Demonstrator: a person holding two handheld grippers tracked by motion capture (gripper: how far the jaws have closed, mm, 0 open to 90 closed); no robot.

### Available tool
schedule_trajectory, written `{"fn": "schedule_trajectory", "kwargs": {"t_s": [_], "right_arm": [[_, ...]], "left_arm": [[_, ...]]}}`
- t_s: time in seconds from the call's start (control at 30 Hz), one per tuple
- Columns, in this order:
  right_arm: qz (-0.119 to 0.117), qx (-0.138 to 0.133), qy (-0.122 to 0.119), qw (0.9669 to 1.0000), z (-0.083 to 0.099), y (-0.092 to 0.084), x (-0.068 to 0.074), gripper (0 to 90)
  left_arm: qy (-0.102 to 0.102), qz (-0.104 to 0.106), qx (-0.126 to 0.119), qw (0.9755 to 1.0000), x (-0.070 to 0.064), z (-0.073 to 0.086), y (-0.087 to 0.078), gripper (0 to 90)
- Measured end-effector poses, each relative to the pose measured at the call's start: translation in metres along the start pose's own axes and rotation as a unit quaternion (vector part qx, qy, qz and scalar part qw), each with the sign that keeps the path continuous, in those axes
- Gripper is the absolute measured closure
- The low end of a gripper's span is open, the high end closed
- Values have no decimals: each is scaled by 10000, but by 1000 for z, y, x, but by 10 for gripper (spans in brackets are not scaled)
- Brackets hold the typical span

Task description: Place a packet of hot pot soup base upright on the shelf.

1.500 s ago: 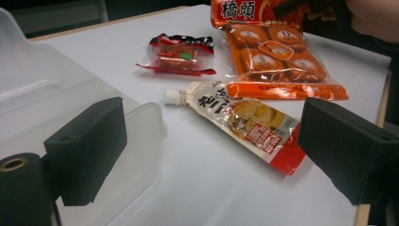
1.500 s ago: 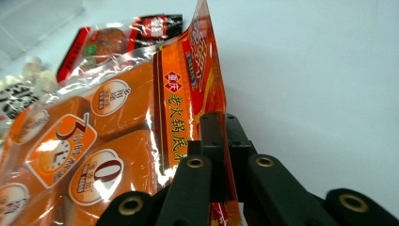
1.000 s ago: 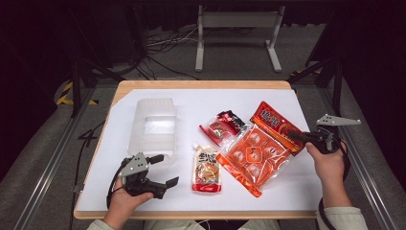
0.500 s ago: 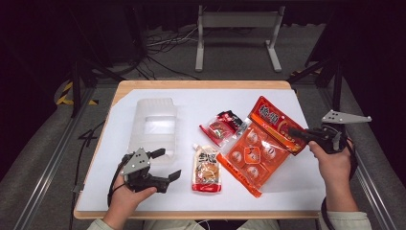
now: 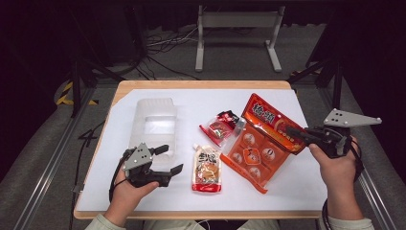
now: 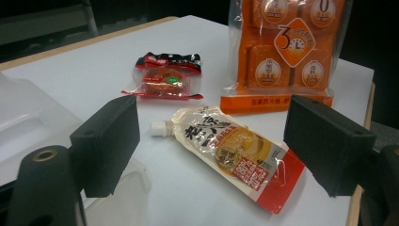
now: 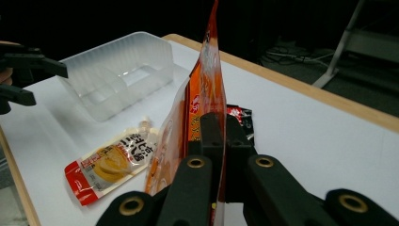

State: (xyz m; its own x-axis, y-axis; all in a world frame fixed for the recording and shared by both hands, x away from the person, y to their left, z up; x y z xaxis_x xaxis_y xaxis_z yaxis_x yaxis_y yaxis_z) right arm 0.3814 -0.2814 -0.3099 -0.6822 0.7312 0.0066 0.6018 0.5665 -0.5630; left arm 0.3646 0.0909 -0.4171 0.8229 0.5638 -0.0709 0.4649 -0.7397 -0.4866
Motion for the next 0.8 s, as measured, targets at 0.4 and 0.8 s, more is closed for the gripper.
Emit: {"fn": "schedule_trajectory", "kwargs": {"t_s": [0.4,0.8], "right_arm": [[-97,-149,-294,9994,-14,-12,24,900],[-404,-361,-441,9976,-26,-17,39,900]], "left_arm": [[-55,15,0,10000,1,1,2,188],[22,176,-149,9997,-4,-21,19,128]]}}
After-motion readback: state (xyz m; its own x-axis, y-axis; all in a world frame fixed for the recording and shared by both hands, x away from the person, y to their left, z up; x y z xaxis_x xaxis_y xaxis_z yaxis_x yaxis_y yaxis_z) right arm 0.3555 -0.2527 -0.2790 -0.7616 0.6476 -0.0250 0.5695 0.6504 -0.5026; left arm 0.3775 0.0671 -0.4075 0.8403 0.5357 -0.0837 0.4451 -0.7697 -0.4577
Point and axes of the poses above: each handheld gripper's, and its own axes: y roughly forward along the jaws, z roughly out of its underside, x roughly to its left, the point moved 8 cm from there along y, roughly forward along the jaws, and after that the axes turned 9 degrees about x, right-handed, at the moved point
